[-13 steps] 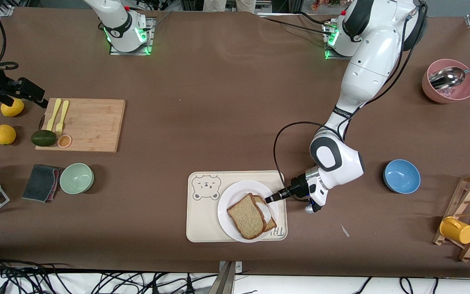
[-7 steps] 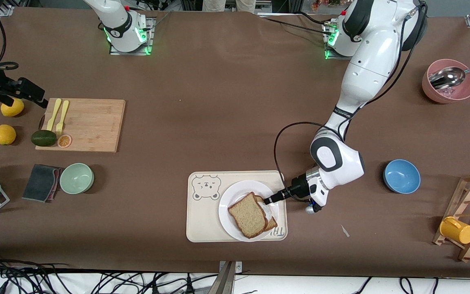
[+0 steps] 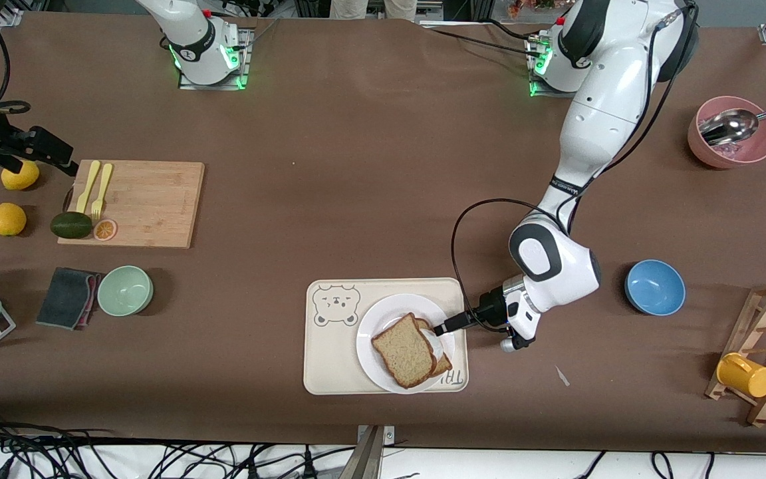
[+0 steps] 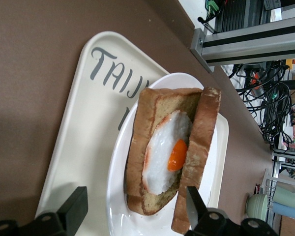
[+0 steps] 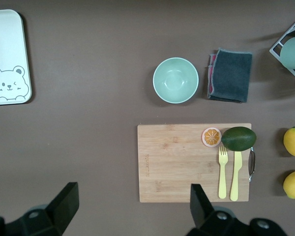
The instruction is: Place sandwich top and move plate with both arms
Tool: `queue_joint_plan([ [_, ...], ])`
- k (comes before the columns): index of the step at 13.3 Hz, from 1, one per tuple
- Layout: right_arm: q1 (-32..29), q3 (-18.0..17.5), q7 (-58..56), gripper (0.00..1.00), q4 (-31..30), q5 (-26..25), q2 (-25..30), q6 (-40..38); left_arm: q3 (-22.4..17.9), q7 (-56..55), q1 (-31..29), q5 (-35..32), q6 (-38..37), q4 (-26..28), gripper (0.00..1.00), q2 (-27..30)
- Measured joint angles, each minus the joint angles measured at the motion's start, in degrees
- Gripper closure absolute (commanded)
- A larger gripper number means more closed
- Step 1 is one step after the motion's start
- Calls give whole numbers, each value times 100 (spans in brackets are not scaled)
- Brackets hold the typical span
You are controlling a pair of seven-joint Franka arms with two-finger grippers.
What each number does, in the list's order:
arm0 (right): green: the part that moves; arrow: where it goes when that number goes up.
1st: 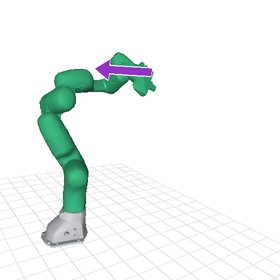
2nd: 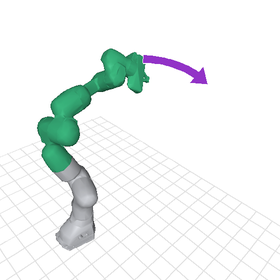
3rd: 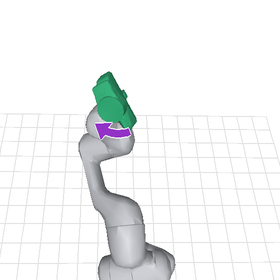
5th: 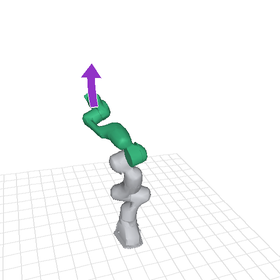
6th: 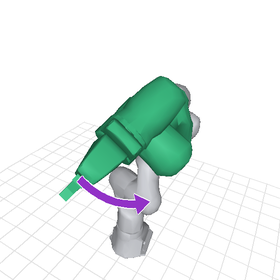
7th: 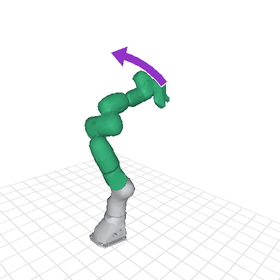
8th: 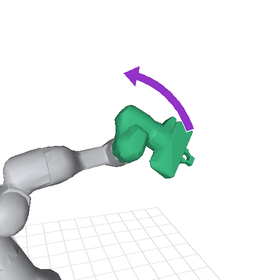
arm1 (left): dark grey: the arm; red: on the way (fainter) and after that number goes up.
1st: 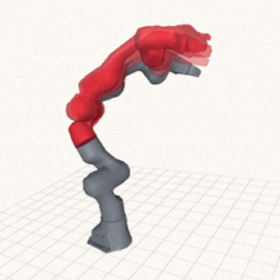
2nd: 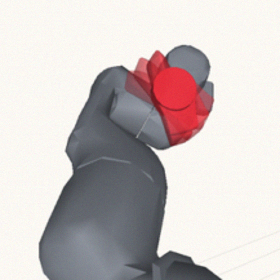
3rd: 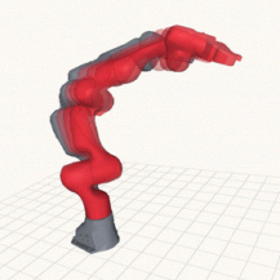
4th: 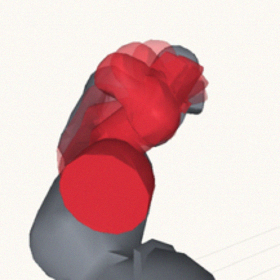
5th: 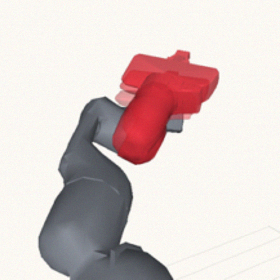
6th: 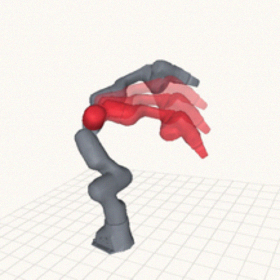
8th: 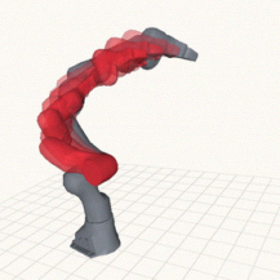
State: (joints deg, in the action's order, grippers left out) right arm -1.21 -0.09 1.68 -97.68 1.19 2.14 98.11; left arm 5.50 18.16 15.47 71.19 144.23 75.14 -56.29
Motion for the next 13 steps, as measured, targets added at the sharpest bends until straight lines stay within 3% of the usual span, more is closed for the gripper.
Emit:
queue_joint_plan([
  [2, 0, 0, 0, 0, 0, 0, 0, 0, -13, -10, -12, -183, -4, 122, 2, 124],
  [6, 0, 0, 0, 0, 0, 0, -1, 0, -28, -32, -44, -645, -6, 841, 0, 754],
  [9, 0, 0, 0, 0, 0, 0, -1, -1, -185, -37, -47, -983, -6, 1610, 0, 1435],
  [13, 0, 0, 0, 0, 0, 0, -2, -1, -415, -88, -300, -2077, -20, 2783, 0, 2520],
])
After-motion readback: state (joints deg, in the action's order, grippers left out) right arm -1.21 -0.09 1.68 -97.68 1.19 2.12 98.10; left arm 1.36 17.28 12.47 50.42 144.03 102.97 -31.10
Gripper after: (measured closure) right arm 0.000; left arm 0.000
